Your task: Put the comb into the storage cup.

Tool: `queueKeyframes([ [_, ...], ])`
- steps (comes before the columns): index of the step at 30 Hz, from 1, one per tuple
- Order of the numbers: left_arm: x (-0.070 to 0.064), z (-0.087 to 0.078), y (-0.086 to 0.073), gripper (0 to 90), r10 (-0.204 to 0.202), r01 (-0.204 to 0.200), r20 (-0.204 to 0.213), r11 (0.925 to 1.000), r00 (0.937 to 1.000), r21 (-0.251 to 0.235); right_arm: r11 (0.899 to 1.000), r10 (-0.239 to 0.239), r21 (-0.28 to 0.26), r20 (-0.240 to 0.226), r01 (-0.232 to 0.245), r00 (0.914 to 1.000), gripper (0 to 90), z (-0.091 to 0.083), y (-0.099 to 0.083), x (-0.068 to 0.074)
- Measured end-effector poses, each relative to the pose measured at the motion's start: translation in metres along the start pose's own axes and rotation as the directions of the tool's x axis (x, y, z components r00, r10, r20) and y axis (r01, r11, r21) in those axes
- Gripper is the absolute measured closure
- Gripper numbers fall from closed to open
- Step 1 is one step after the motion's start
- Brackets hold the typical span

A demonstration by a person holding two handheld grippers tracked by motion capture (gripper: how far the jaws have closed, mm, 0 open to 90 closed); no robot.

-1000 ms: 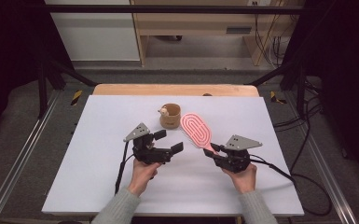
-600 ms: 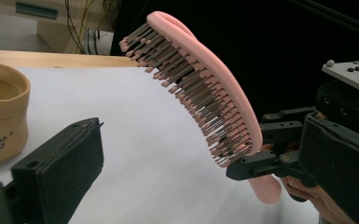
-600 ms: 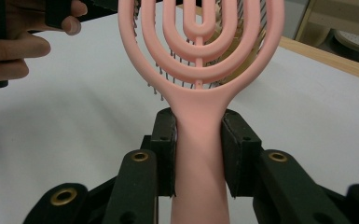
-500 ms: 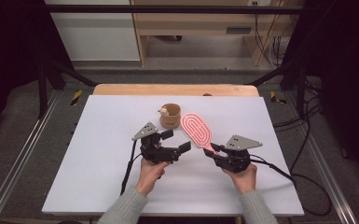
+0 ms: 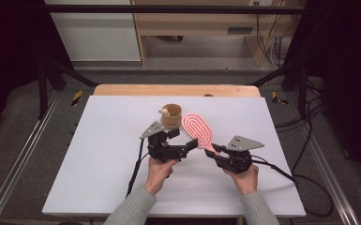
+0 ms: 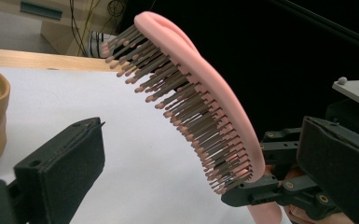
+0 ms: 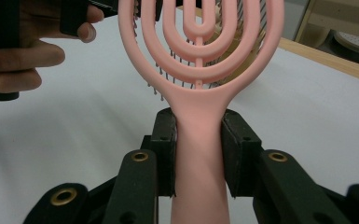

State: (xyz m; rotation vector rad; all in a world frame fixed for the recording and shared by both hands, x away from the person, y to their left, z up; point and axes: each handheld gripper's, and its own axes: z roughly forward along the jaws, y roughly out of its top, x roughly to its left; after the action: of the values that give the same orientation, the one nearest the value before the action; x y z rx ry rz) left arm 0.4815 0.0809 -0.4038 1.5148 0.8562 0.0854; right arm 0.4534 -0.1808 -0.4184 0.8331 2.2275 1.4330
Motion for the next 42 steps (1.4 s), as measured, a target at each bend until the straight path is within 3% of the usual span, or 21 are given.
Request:
queueKeyframes([
  [14,-0.003,0.011,-0.001,8.5,-0.040,0.040,-0.002,0.9991,0.9992,0.014,1.000,0.000,-0.002,-0.002,0.000,1.0000,69.2,0.000,0.000,0.000],
  [23,-0.004,0.016,-0.001,23.8,-0.086,0.086,0.001,0.9962,0.9963,0.018,1.000,-0.002,-0.003,-0.003,0.002,1.0000,69.2,-0.001,0.001,0.000],
  [39,-0.010,0.021,-0.002,42.7,-0.103,0.103,-0.021,0.9947,0.9945,0.004,1.000,-0.017,0.004,0.005,0.017,0.9998,69.2,0.000,0.002,0.002],
  [42,-0.010,0.021,-0.002,46.1,-0.124,0.124,-0.020,0.9922,0.9920,-0.001,1.000,-0.019,0.006,0.006,0.019,0.9998,69.2,0.000,0.002,0.003],
])
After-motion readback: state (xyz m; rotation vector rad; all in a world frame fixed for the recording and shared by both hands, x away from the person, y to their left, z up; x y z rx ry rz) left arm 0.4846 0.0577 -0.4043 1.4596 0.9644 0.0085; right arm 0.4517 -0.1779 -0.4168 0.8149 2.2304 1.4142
